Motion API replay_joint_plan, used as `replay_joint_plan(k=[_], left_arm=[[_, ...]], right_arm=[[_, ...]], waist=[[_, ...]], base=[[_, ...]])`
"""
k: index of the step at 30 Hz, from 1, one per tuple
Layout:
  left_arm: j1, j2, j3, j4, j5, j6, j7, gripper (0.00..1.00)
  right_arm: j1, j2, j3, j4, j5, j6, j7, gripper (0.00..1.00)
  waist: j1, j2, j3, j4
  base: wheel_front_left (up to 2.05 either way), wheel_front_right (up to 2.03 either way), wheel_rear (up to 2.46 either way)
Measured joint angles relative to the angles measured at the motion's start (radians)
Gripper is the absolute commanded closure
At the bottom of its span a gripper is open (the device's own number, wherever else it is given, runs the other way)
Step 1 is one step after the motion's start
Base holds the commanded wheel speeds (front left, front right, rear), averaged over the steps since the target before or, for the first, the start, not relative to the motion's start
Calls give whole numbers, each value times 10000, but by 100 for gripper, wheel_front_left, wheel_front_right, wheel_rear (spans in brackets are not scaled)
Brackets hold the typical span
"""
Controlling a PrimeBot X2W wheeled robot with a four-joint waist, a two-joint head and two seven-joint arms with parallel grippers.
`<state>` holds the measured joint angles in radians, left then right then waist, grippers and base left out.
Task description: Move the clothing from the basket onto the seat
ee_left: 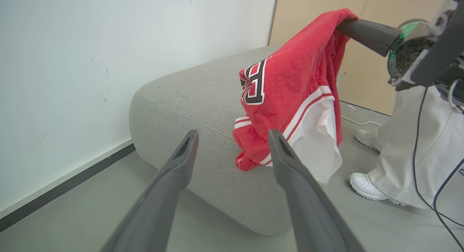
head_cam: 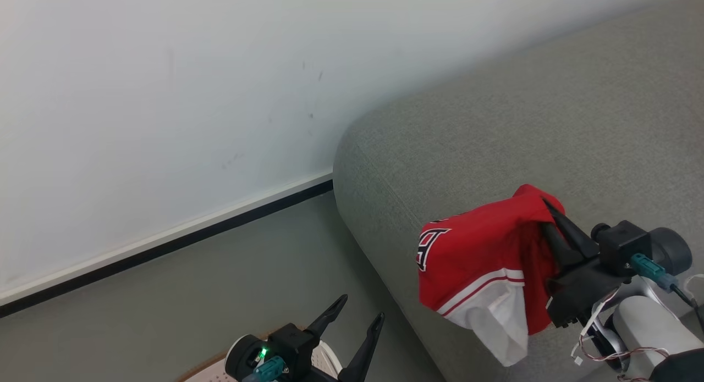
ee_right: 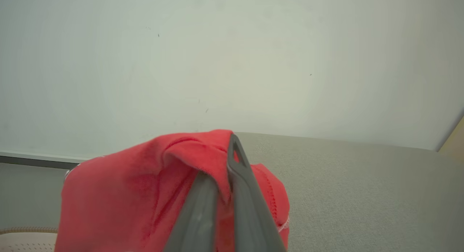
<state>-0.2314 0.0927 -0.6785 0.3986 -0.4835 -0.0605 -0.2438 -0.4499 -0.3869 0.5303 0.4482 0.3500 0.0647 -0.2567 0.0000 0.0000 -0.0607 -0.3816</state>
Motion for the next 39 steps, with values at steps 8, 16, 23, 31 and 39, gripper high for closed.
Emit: replay_joint_plan(k=[8, 16, 23, 31, 39], left_arm=[[-22, 17, -63, -150, 199, 8, -2, 0], [-238, 259, -61, -573, 569, 132, -6, 0], [-947, 472, 2, -936, 780, 167, -54, 0], [-1838, 612, 130, -1453, 1164, 176, 46, 0], [-2586, 731, 157, -1975, 1423, 176, 236, 0]], right_arm=[[-159, -209, -353, -614, 0, -121, 0, 100], [-1708, -456, -993, -499, 31, -121, 15, 100], [-4058, -863, -1655, 355, 167, -92, 389, 100], [-5980, -1476, -2522, 1475, 345, -190, 727, 100], [-6952, -2282, -3068, 2263, 385, -399, 851, 100]], waist=[[1, 1, 525, 20], [1, 1, 1153, 302], [2, 1, 1916, 685], [3, 1, 2880, 1238], [3, 2, 4045, 1848]], base=[[0, 0, 0], [0, 0, 0], [0, 0, 0], [0, 0, 0], [0, 0, 0]])
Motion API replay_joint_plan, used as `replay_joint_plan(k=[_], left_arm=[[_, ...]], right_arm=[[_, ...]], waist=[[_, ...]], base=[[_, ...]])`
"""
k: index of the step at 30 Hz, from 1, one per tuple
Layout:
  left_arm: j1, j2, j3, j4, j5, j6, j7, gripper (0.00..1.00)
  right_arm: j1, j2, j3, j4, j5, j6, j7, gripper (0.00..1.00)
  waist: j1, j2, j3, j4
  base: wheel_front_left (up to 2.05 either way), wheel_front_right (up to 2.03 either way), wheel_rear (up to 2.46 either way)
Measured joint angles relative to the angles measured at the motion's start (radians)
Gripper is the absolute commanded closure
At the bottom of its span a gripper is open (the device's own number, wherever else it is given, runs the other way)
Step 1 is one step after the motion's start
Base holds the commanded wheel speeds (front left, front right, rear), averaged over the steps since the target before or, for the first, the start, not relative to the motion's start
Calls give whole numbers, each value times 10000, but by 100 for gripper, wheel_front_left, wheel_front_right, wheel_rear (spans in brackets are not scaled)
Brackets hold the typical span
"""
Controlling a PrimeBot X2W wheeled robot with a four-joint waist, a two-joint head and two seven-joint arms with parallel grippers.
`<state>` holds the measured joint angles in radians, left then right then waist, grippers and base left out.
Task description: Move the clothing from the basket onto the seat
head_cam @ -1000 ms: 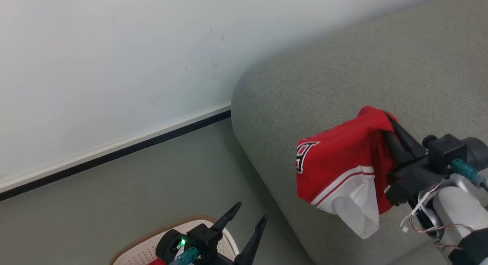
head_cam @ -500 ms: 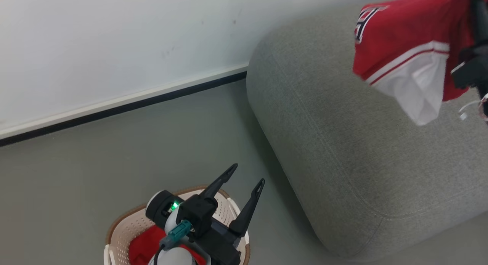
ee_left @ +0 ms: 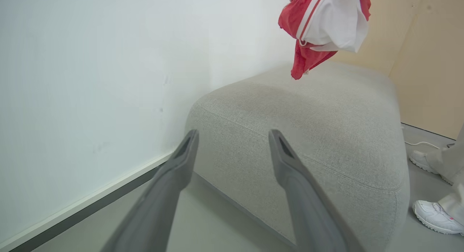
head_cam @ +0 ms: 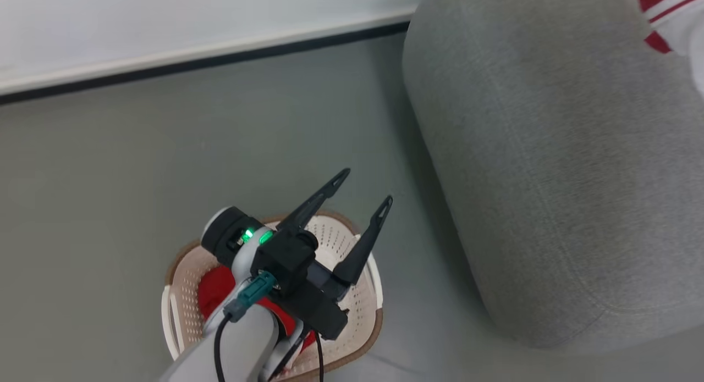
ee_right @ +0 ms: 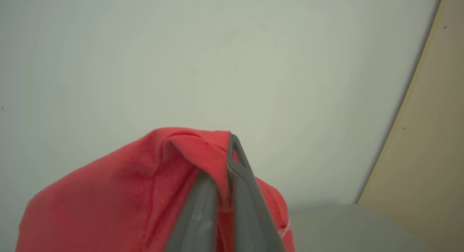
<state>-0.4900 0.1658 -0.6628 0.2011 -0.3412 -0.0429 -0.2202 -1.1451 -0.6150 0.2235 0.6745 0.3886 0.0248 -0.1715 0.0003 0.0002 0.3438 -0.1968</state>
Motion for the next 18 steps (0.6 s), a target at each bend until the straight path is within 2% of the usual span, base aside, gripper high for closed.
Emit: replay_joint_plan(k=[8, 12, 18], left_arm=[[-242, 424, 215, -184, 265, 79, 134, 0], [-380, 424, 207, -240, 276, 77, 209, 0], [-667, 291, 48, -240, 353, 61, 328, 0]], right_arm=[[-455, 201, -56, 640, -2, -272, -161, 100], [-441, 422, -56, 1003, 19, -349, -242, 100], [16, 1101, -44, 1908, 159, -545, -362, 100]], waist=[[0, 0, 970, 260], [0, 0, 1262, 252], [0, 0, 1694, 196]], base=[[0, 0, 0], [0, 0, 0], [0, 0, 0]])
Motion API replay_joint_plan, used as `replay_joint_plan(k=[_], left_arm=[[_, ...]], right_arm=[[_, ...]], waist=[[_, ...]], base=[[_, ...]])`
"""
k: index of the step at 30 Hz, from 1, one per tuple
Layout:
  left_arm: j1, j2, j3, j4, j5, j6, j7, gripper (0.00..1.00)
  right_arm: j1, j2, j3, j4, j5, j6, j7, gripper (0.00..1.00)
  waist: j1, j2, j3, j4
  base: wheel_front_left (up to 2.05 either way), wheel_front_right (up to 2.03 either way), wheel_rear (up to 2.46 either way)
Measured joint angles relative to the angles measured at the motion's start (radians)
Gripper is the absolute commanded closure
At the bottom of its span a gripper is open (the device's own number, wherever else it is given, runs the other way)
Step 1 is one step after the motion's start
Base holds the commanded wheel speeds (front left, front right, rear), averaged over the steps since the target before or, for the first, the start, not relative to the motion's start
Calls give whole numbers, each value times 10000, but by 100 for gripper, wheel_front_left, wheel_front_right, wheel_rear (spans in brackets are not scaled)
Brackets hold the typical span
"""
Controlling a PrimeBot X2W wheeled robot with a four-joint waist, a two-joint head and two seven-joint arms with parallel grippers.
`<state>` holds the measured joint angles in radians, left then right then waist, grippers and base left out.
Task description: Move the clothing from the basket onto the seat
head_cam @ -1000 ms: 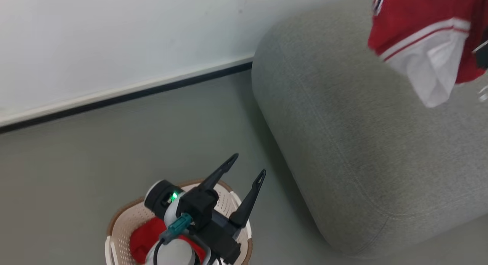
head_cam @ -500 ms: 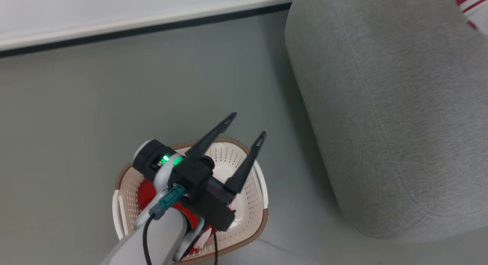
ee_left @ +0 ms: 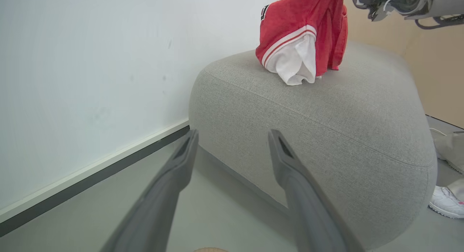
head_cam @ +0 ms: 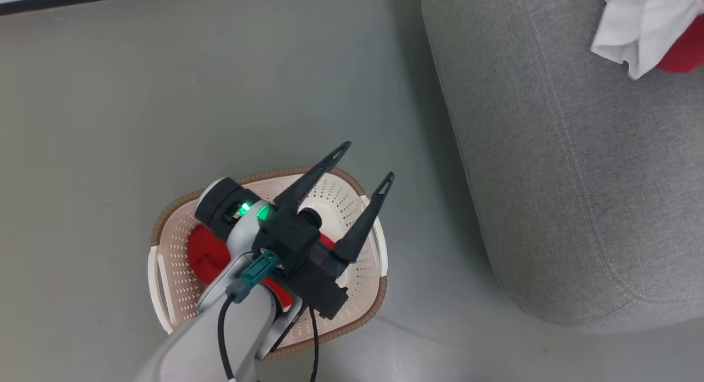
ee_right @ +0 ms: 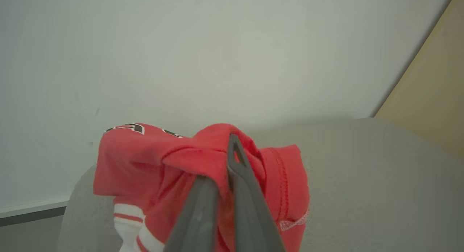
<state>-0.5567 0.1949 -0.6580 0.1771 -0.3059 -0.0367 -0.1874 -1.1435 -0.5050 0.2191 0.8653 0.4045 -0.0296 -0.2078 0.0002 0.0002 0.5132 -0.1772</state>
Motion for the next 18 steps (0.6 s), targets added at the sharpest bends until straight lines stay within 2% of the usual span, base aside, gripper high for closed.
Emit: replay_joint_plan(k=[8, 9, 11, 12, 13, 18], left_arm=[[-167, -115, -169, 182, 27, -84, 10, 0], [-167, -113, -171, 207, 27, -84, 10, 0], [-167, -113, -171, 286, 27, -84, 10, 0], [-165, -111, -169, 345, 27, -84, 10, 0], [-156, -107, -159, 391, 27, -81, 8, 0], [-95, -115, -121, 669, 17, -75, -52, 0]], right_arm=[[539, 608, 130, 995, 173, -71, -194, 100], [539, 679, 153, 1066, 173, -54, -215, 93], [539, 746, 201, 1185, 171, -36, -228, 58], [539, 757, 222, 1254, 171, 2, -240, 17], [543, 777, 242, 1296, 169, 33, -278, 0], [709, 922, 274, 1499, 159, 50, -330, 0]], waist=[[-2, -1, 133, 180], [-2, -2, 137, 190], [-2, -1, 135, 209], [-1, -1, 121, 215], [-2, -1, 99, 218], [-2, -1, -88, 213]], base=[[0, 0, 0], [0, 0, 0], [0, 0, 0], [0, 0, 0], [0, 0, 0], [0, 0, 0]])
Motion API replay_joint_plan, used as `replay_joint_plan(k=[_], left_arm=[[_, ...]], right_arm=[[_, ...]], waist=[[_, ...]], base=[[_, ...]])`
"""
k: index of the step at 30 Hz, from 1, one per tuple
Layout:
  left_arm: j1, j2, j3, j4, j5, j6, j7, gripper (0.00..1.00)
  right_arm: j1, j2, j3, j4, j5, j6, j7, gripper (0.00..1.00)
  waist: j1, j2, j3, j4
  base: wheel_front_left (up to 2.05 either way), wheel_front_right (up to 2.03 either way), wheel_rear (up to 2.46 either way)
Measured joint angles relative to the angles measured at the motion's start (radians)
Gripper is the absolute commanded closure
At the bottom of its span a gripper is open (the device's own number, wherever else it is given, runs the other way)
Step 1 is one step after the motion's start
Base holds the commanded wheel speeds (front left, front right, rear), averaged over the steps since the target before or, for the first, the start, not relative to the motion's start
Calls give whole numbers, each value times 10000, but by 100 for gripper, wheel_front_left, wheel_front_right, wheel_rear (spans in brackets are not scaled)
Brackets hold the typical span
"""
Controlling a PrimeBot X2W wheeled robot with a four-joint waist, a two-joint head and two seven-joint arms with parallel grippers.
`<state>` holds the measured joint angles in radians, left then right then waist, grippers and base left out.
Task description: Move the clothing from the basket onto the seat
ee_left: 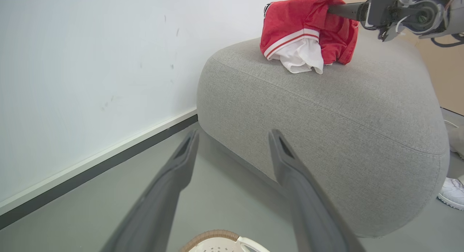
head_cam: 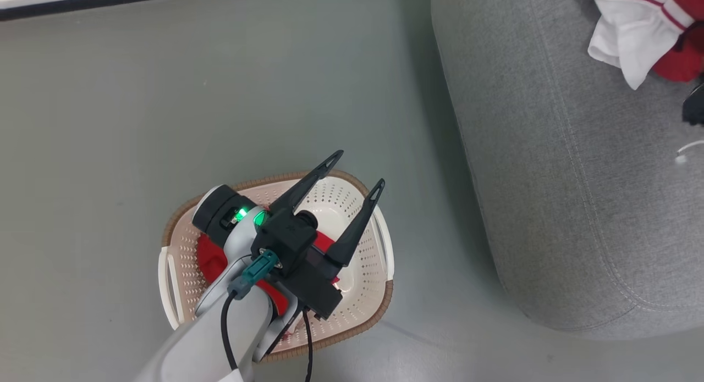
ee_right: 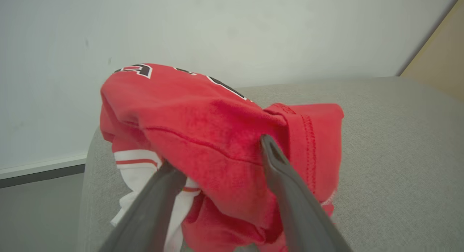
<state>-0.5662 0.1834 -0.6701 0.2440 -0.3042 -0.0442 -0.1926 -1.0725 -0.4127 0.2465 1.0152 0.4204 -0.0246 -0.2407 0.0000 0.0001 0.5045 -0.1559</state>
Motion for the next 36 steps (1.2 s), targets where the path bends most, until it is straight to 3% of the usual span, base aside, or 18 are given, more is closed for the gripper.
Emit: replay_joint_plan(k=[10, 19, 36], left_arm=[[448, 10, 136, 522, -140, 13, -205, 0], [965, -121, 391, 926, -562, 105, -393, 0], [2507, -6, 1563, 1553, -1271, 805, -570, 0]], right_arm=[[1276, 656, 221, 12, -121, 178, -86, 0], [2340, 968, 385, -828, -470, 247, -86, 0], [4188, 1662, 690, -2314, -708, 428, -86, 0]], waist=[[-1, -1, -681, -147], [-2, -1, -1660, -183], [-3, -2, -3754, 561]], base=[[0, 0, 0], [0, 0, 0], [0, 0, 0]])
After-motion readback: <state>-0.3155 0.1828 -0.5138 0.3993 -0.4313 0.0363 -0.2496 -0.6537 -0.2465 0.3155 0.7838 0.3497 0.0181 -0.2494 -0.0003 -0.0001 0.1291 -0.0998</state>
